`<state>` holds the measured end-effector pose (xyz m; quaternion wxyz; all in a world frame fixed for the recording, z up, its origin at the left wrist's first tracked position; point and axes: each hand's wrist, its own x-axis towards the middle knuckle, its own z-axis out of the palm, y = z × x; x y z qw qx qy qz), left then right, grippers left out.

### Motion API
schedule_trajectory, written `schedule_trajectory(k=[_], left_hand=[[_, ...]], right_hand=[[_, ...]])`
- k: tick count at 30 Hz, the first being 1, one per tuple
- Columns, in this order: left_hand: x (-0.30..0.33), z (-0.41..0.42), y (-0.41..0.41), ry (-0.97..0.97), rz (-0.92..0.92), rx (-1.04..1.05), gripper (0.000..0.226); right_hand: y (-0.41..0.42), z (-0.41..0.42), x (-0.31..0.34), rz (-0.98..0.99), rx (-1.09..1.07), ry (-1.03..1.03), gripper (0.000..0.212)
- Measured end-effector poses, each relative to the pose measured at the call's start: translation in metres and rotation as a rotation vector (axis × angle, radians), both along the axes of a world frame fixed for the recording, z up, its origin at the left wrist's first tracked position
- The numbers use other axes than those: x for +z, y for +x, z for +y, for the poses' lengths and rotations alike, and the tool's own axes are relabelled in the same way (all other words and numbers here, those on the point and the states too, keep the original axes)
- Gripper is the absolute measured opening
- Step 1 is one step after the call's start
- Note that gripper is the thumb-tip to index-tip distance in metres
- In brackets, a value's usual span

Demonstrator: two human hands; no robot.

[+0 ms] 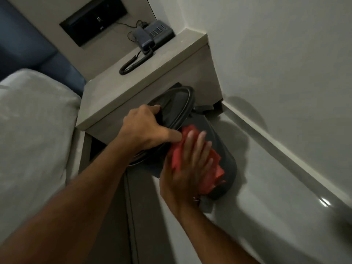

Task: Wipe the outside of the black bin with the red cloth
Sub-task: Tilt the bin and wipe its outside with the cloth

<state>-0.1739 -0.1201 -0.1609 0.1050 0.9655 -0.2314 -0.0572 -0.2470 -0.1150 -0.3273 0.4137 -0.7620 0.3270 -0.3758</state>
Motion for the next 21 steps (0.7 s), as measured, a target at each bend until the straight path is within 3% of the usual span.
schedule_trajectory(k=[1,3,4,7,9,11,14,17,19,21], left_hand=[[0.001,-0.008,0.003,0.017,-0.005,-0.016,0.071],[0.003,-0.018,0.006,0.061,-0.001,-0.021,0.066],[0.005,-0.023,0.008,0.081,-0.007,-0.019,0.070],[0.004,-0.027,0.009,0.112,-0.039,-0.003,0.087],[0.002,-0.028,0.011,0.112,-0.032,-0.030,0.095],[0.001,-0.027,0.012,0.126,-0.034,-0.060,0.103],[0.002,-0.025,0.014,0.118,-0.030,-0.079,0.112],[0.004,-0.025,0.009,0.121,-0.057,-0.076,0.096],[0.003,-0.028,0.004,0.148,-0.101,-0.075,0.095],[0.000,-0.029,-0.002,0.177,-0.124,-0.080,0.097]], right_hand=[[0.015,-0.002,0.016,-0.011,-0.102,0.168,0.073],[0.023,0.012,0.031,0.008,-0.146,0.250,0.070],[0.018,0.024,0.023,0.008,-0.104,0.154,0.071],[-0.016,0.060,-0.024,0.154,0.263,-0.454,0.094],[-0.024,0.071,-0.050,0.214,0.377,-0.565,0.102],[-0.016,0.064,-0.043,0.197,0.250,-0.334,0.091],[0.002,0.033,-0.024,0.000,-0.140,0.276,0.064],[0.002,-0.024,-0.043,-0.016,-0.374,0.857,0.082],[-0.009,-0.070,-0.056,0.112,-0.275,1.221,0.083],[-0.013,-0.106,-0.056,0.199,-0.007,1.359,0.072]])
